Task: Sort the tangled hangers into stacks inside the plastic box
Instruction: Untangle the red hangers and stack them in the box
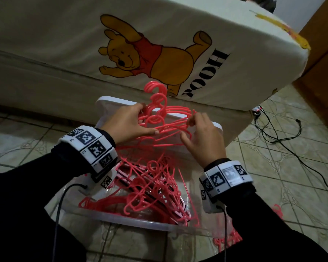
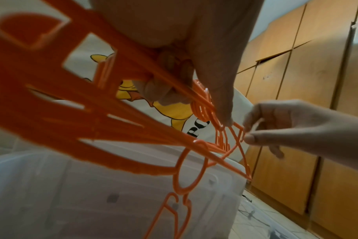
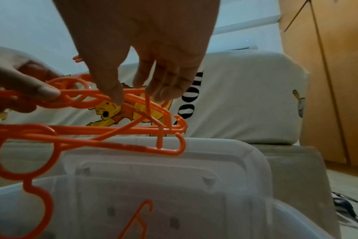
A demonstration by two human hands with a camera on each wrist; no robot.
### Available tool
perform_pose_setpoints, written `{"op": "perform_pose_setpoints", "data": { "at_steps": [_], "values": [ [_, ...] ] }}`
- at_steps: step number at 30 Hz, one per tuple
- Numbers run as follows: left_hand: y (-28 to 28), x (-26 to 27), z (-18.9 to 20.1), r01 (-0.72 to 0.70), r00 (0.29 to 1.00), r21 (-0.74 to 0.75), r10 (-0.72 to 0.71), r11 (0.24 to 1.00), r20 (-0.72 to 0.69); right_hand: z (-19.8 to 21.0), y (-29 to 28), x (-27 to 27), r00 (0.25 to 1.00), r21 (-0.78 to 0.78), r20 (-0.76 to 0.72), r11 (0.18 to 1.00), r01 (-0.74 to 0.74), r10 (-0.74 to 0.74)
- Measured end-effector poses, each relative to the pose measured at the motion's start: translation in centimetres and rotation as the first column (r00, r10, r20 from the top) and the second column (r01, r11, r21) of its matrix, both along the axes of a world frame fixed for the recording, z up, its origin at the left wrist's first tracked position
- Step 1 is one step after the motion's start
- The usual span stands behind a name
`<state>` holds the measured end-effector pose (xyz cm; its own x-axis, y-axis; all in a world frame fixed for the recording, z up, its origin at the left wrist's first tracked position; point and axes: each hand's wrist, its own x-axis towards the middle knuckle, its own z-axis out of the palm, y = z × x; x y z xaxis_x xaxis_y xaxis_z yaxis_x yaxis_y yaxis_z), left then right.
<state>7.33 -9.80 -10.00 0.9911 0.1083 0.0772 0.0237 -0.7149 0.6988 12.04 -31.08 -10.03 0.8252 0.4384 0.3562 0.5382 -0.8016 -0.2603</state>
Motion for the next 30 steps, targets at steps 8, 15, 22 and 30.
{"op": "perform_pose_setpoints", "data": {
  "at_steps": [8,15,22,30],
  "values": [
    [-0.2,0.2,-0.2,0.04,0.999,-0.027,-0.041,0.999,-0.029,0.0,-0.1,0.4,0.987,-0.121,-0.003,0.979,-0.161,0.162],
    [0.3,0.3,-0.4,-0.023,0.998,0.053,0.02,0.998,0.061,0.3,-1.2,1.0,0.992,-0.134,-0.017,0.983,-0.128,0.126],
    [0.7,0.2,-0.3,-0.035,0.999,0.023,0.034,0.999,0.04,0.2,-0.9,1.0,0.96,-0.154,-0.125,0.951,-0.267,0.249],
    [0.3,-0.2,-0.7,0.093,0.995,-0.078,-0.095,0.993,-0.022,-0.1,-0.6,0.8,0.944,-0.248,-0.139,0.912,-0.326,0.299]
  ]
}}
